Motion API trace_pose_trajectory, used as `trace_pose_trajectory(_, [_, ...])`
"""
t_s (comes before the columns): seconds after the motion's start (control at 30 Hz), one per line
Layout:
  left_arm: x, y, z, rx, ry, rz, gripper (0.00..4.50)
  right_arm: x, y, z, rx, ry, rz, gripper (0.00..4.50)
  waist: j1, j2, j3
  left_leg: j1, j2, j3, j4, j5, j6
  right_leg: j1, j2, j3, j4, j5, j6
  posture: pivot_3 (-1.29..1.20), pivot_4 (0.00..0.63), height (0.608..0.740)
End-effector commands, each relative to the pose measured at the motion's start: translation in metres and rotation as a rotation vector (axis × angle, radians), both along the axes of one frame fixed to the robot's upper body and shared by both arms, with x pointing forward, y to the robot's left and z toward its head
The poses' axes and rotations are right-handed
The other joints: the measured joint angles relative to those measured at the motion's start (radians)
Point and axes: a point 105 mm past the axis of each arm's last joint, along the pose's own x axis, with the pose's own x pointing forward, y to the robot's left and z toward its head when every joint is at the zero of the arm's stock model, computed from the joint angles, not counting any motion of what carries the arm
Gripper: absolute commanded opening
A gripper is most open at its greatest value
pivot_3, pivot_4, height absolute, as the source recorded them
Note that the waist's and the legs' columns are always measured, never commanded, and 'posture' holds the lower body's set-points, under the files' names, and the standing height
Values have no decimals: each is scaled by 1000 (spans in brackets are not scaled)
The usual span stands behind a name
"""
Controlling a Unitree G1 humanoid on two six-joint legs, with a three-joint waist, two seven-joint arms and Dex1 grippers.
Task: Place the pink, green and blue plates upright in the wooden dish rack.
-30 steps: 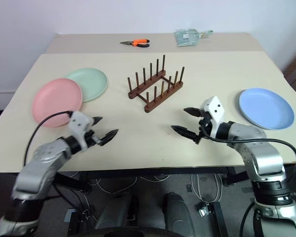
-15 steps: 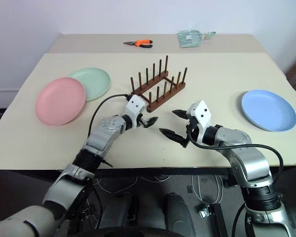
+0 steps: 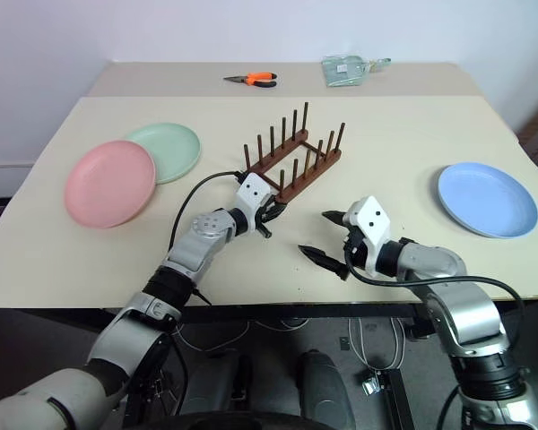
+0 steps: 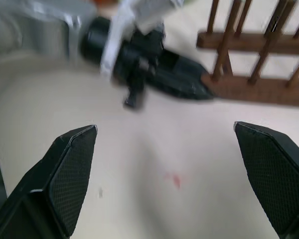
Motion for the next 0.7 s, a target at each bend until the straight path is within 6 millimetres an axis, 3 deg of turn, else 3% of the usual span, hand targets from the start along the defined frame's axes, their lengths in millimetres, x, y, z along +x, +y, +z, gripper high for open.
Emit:
trace_pose_trajectory(0.03, [-27, -18, 24, -19, -94, -289, 695, -10, -12, 9, -43, -3, 41, 4500, 0, 0, 0, 0, 0, 0, 0, 0, 0, 0, 0, 0, 0, 0, 0, 0, 150, 740])
trace_pose_trajectory(0.17, [-36, -11, 25, 36, -61, -466, 695, -16, -21, 8, -60, 26, 47, 4500, 1, 0, 0, -1, 0, 0, 0, 0, 0, 0, -1, 0, -1, 0, 0, 0, 150, 740])
trace_pose_trajectory(0.37, [-21, -2, 20, 78, -4, -497, 695, -17, -26, 7, -67, 11, 19, 4500, 0, 0, 0, -1, 0, 0, 0, 0, 1, -1, -1, 0, -1, 0, 0, 0, 150, 740])
trace_pose_trajectory(0.6, [-6, 9, 17, 101, 13, -406, 3991, -16, -31, 6, -82, -9, -30, 4500, 0, 0, 0, -1, 0, 0, 0, -1, 1, -1, 0, 0, -1, 0, 0, 0, 150, 740])
trace_pose_trajectory(0.7, [-6, 26, 11, 113, 65, -348, 3991, -10, -41, 0, -142, -20, -88, 4500, 0, 0, 0, -1, 0, 0, 1, -1, 1, -1, 0, 0, -1, 0, 0, 0, 150, 740])
